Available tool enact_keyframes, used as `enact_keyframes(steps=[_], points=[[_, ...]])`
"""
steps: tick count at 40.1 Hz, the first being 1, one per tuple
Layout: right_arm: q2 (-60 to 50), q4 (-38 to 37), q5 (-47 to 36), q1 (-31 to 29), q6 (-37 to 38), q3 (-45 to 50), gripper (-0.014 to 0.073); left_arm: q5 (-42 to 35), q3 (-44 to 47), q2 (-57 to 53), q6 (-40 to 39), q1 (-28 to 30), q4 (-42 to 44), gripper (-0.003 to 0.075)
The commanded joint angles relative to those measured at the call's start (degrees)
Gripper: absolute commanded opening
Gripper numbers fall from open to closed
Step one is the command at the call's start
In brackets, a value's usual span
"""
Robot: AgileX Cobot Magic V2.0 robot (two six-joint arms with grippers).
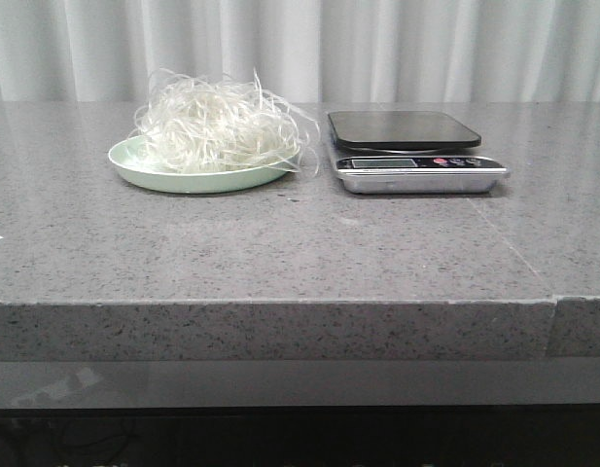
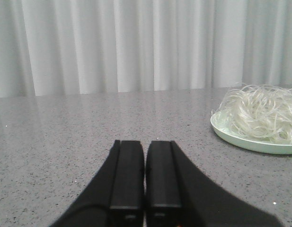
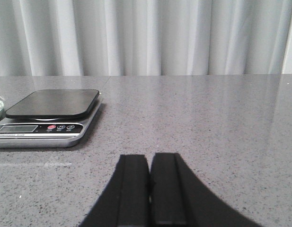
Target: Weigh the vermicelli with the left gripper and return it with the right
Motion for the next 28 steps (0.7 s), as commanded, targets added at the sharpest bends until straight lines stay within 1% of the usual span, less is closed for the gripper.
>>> enact_keyframes(steps=[1,6,12,17,22,28], points=[[-0.9,-0.7,-5.7,-0.3,0.0,-0.1,0.0157,-4.8,2.2,-1.3,-0.4,0.2,-0.6,0.0155],[-0.9,-0.7,-6.5,-0.3,0.0,-0.1,0.0157,-5.3,2.2,-1.3,-0.4,0.2,-0.6,0.0155],[-0.9,-0.7,-8.5,-0.3,0.0,-0.8,0.0157,-7.7,1.7,-1.3,-0.4,0.2,-0.6,0.0155],[-0.9,-0.7,-6.8,-0.3,0.0,-5.3,0.0157,-7.5,-2.2,-1.3,-0.4,0.2,-0.6,0.0155],[-0.5,-0.7,-1.4,-0.3,0.0,-13.0,0.0157,-3.3,-9.8,-1.0,-0.4,0.2,-0.6,0.0155],[3.3,-0.7,7.1,-0.3,0.0,-23.2,0.0157,5.1,-20.9,1.3,-0.4,0.2,-0.2,0.0155]])
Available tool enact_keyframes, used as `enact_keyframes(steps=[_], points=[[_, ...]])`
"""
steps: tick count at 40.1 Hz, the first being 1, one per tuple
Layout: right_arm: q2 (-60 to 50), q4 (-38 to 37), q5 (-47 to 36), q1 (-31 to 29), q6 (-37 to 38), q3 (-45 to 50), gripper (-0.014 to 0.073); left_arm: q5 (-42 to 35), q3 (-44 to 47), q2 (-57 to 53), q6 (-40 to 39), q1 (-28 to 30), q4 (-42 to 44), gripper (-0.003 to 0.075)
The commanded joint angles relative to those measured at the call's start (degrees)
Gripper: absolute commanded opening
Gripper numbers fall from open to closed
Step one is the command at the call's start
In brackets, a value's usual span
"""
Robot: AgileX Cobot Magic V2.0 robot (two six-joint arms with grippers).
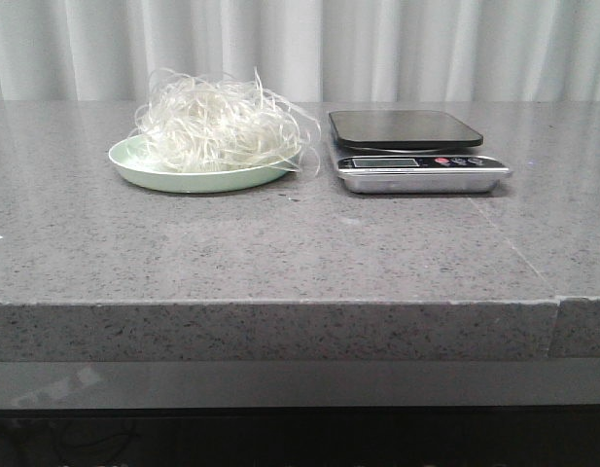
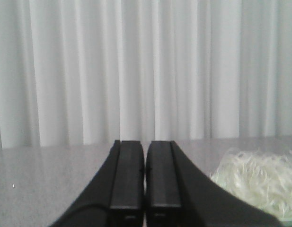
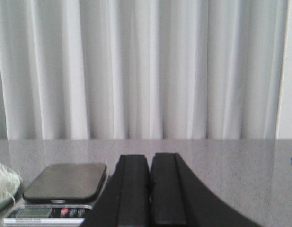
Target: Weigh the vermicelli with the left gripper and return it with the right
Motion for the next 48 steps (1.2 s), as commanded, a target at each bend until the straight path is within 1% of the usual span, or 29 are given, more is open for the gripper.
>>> enact_keyframes(steps=[1,6,11,17,22,26,32,48], points=[[3.9,-0.7,1.7,-0.3,0.0,-7.7,0.0157,1.1,-8.4,2.1,-0.4,0.2,-0.1,0.0155],[10.1,-0.7,8.8,-0.3,-0.1,-15.9,0.0157,6.8,-17.9,6.6,-0.4,0.2,-0.1,0.0155],[16.6,-0.7,15.0,-0.3,-0.1,-23.2,0.0157,14.8,-26.5,13.2,-0.4,0.2,-0.1,0.0155],[23.2,-0.7,23.1,-0.3,-0.5,-29.5,0.0157,20.1,-32.9,20.1,-0.4,0.2,-0.1,0.0155],[28.4,-0.7,29.5,-0.3,-3.6,-32.1,0.0157,20.9,-33.6,24.3,-0.4,0.2,-0.1,0.0155],[31.2,-0.7,31.5,-0.3,-4.0,-32.1,0.0157,24.3,-33.6,27.2,-0.4,0.2,-0.1,0.0155],[34.6,-0.7,31.9,-0.3,-4.0,-31.7,0.0157,28.4,-33.6,31.0,-0.4,0.2,-0.1,0.0155],[41.1,-0.7,31.7,-0.3,-4.0,-31.7,0.0157,29.6,-33.4,37.0,-0.4,0.2,-0.5,0.0155]])
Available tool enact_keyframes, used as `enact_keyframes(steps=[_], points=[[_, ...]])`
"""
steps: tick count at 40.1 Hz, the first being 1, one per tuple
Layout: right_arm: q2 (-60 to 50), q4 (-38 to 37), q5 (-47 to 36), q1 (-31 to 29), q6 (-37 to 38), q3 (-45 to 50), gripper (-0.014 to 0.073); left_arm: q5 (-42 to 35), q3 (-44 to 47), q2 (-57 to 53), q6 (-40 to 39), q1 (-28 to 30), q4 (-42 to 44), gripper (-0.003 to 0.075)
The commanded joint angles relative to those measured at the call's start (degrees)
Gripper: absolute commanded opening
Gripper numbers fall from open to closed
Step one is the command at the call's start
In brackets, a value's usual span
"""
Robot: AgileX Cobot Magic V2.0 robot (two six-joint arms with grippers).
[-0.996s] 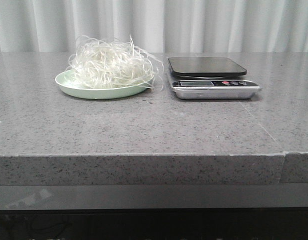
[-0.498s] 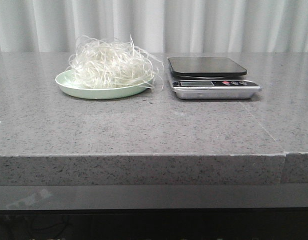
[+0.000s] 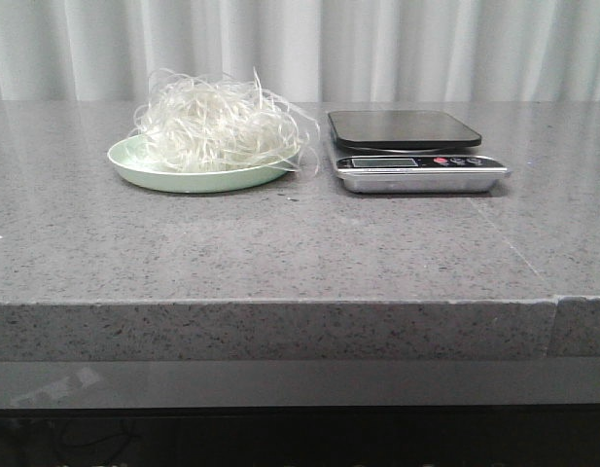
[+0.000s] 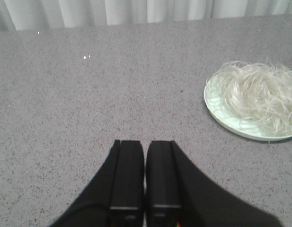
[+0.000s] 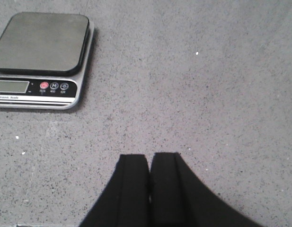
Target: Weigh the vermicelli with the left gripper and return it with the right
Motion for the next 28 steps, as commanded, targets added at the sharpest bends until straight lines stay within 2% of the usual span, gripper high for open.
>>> enact_keyframes(steps=[1,5,7,12,14,18,20,22,28], points=[[1.6,-0.7,-3.6,-0.3,-0.7,-1.6,0.0157,-3.8,-1.5,1.6,-0.4,0.2,-0.6,0.0155],[2.7,-0.4,-3.6,-0.3,-0.7,-1.6,0.0168,-3.6,-1.5,2.8,-0.4,0.2,-0.9,0.0155],[2.7,0.0,-3.6,-0.3,-0.7,-1.6,0.0201,-3.4,-1.5,3.1,-0.4,0.2,-1.2,0.0155],[2.7,0.4,-4.1,-0.3,-0.7,-1.6,0.0364,-3.4,-1.5,4.2,-0.4,0.2,-1.9,0.0173],[2.7,0.4,-4.5,-0.3,-0.7,-1.6,0.0433,-3.4,-1.5,4.5,-0.4,0.2,-1.9,0.021],[2.7,0.4,-4.6,-0.3,-0.7,-1.6,0.054,-3.4,-1.5,5.2,-0.4,0.0,-1.9,0.036],[2.7,0.4,-4.6,-0.3,-0.7,-1.6,0.0556,-3.5,-1.5,5.8,-0.4,-0.6,-2.2,0.0452],[2.7,0.4,-4.6,-0.3,-0.7,-1.6,0.0555,-3.7,-1.5,6.7,-0.4,-1.5,-3.3,0.0503],[2.7,0.4,-4.6,-0.3,-0.7,-1.6,0.0555,-5.4,-1.8,11.0,0.0,-6.4,-4.7,0.0512]])
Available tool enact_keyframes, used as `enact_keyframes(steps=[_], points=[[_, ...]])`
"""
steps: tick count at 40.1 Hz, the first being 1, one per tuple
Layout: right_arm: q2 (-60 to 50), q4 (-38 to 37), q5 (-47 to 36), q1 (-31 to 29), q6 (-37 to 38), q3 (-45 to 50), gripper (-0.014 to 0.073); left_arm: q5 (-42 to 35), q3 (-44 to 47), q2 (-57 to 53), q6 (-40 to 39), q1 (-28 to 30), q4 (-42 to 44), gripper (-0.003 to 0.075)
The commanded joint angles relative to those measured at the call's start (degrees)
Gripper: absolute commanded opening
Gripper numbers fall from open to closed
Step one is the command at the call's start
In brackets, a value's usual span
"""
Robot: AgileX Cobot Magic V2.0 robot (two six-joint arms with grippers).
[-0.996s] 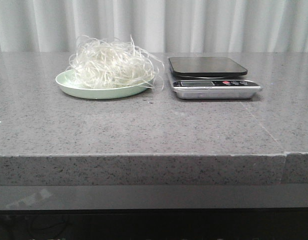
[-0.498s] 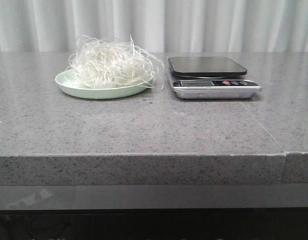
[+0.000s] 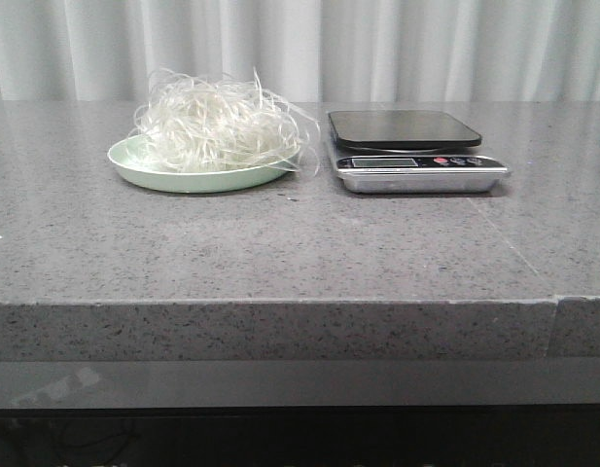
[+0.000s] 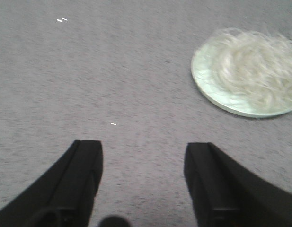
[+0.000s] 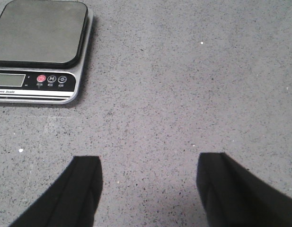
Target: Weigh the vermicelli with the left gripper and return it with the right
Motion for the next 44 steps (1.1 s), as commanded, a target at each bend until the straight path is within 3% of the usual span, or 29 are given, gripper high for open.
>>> enact_keyframes(steps=[1,9,19,44], points=[[0.3,0.0,-4.2,-0.3,-0.7,-1.6,0.0555,-5.9,-1.8,3.3,0.0,-3.9,-1.3,0.0512],[0.3,0.0,-4.1,-0.3,-0.7,-1.6,0.0555,-11.1,-2.8,12.2,0.0,-11.6,-1.3,0.0512],[0.3,0.0,-4.1,-0.3,-0.7,-1.6,0.0555,-11.6,-11.1,24.5,0.0,-17.4,-1.7,0.0512],[0.3,0.0,-4.1,-0.3,-0.7,-1.6,0.0555,-10.9,-38.2,48.1,0.0,-19.6,0.6,0.0512]])
